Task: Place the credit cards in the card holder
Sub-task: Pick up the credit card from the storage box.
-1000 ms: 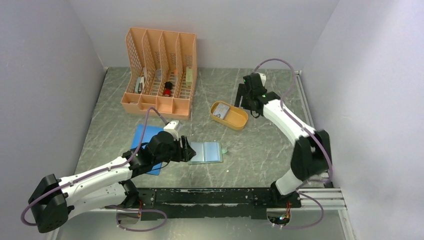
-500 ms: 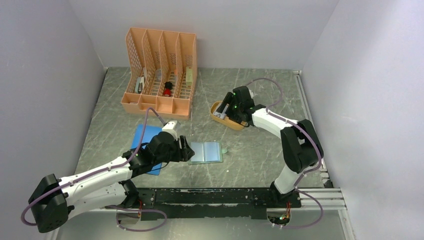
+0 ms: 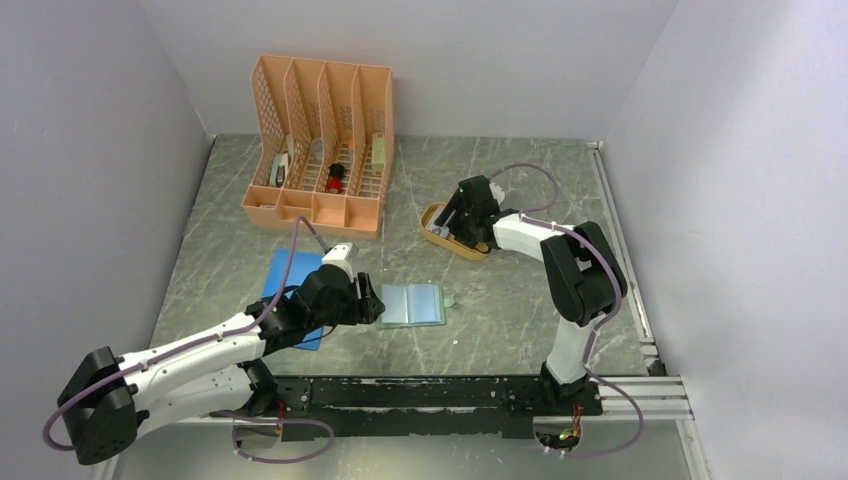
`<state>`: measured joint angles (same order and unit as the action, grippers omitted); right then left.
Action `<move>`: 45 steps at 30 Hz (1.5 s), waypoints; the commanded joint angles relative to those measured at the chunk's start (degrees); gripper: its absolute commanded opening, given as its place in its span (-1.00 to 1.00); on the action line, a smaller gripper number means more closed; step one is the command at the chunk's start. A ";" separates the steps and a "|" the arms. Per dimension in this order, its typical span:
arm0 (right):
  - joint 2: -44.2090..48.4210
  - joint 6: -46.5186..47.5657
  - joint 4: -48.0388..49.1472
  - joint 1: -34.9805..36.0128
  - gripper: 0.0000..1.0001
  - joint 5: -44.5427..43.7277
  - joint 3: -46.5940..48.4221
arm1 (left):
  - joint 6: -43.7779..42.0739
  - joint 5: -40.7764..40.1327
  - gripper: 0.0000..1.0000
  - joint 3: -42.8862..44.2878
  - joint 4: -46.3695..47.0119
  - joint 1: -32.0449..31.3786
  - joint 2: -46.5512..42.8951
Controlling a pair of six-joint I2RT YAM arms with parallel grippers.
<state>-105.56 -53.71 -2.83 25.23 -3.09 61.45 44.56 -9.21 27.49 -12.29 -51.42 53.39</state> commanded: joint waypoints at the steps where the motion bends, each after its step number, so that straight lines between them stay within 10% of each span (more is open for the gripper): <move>1: -0.70 -1.15 1.85 -0.85 0.37 -1.09 -0.63 | -0.32 -1.46 0.25 0.73 -0.16 0.36 0.51; 11: -0.58 -0.69 4.40 -2.02 -0.25 0.29 -3.17 | -0.15 -1.08 0.24 0.89 0.73 0.36 2.14; 45: 6.52 -1.37 7.43 -3.91 -0.82 5.79 -7.45 | 0.35 -0.38 0.23 0.46 2.14 0.43 2.84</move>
<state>-99.33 -55.59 6.46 21.54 2.20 52.93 44.62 -9.43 27.49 -11.81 -51.42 56.25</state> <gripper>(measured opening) 0.104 0.617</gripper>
